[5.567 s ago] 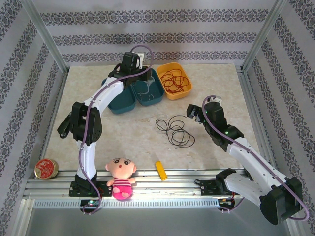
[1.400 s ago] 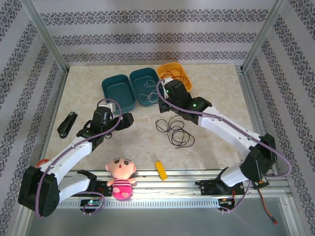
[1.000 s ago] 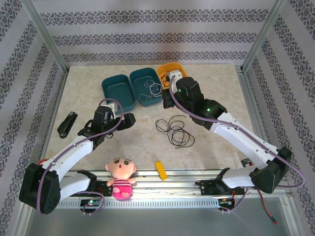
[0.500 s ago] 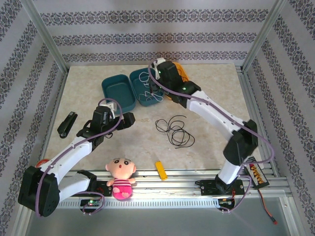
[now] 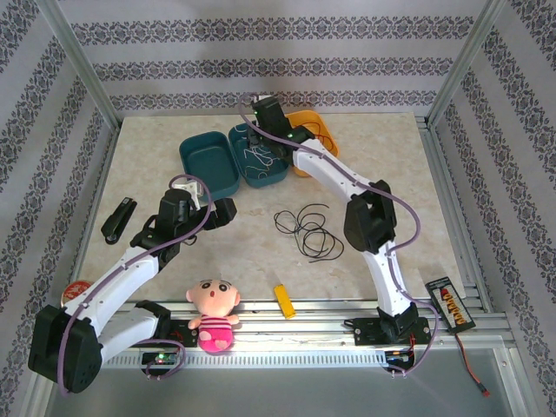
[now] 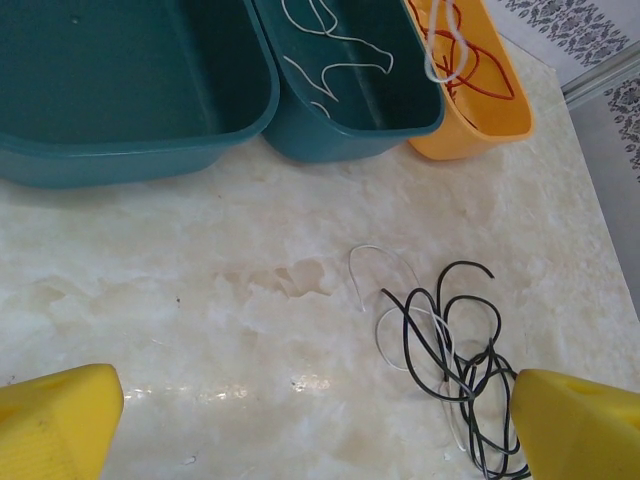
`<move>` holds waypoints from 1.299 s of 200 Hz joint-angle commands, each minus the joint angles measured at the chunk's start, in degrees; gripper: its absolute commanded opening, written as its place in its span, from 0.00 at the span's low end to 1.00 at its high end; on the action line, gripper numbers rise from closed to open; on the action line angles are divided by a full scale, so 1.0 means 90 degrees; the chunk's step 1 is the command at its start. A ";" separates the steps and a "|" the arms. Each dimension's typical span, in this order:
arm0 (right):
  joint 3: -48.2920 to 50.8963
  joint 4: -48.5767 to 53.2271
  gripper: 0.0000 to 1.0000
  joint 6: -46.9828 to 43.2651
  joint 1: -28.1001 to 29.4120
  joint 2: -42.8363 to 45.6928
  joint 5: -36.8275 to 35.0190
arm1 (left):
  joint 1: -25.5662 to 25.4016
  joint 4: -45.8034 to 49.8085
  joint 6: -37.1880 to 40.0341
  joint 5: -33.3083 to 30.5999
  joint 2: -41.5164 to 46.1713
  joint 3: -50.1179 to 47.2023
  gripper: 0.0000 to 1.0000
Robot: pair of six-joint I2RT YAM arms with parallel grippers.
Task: Untangle the cables
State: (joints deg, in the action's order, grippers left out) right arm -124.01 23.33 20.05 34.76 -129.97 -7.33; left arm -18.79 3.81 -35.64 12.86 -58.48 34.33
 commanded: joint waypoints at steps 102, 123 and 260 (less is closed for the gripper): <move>-0.0277 0.0515 0.40 0.0316 -0.0200 -0.0130 -0.0001 | -0.0046 0.0316 0.0103 -0.0006 0.0197 -0.0015 0.99; 0.0632 0.0289 0.40 0.0335 -0.0181 0.0529 0.0108 | -0.0046 0.0317 0.0083 0.0046 0.0163 -0.0005 0.99; 0.7141 -0.0085 0.61 0.1256 0.0097 0.5405 -0.0731 | -0.0878 -0.0429 -0.0014 0.0102 -0.1167 0.0256 0.99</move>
State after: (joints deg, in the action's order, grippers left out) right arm -64.82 20.75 29.12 33.76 -87.05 -10.61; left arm -24.45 2.96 -35.64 14.92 -66.43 34.52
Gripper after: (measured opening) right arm 0.574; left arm 0.994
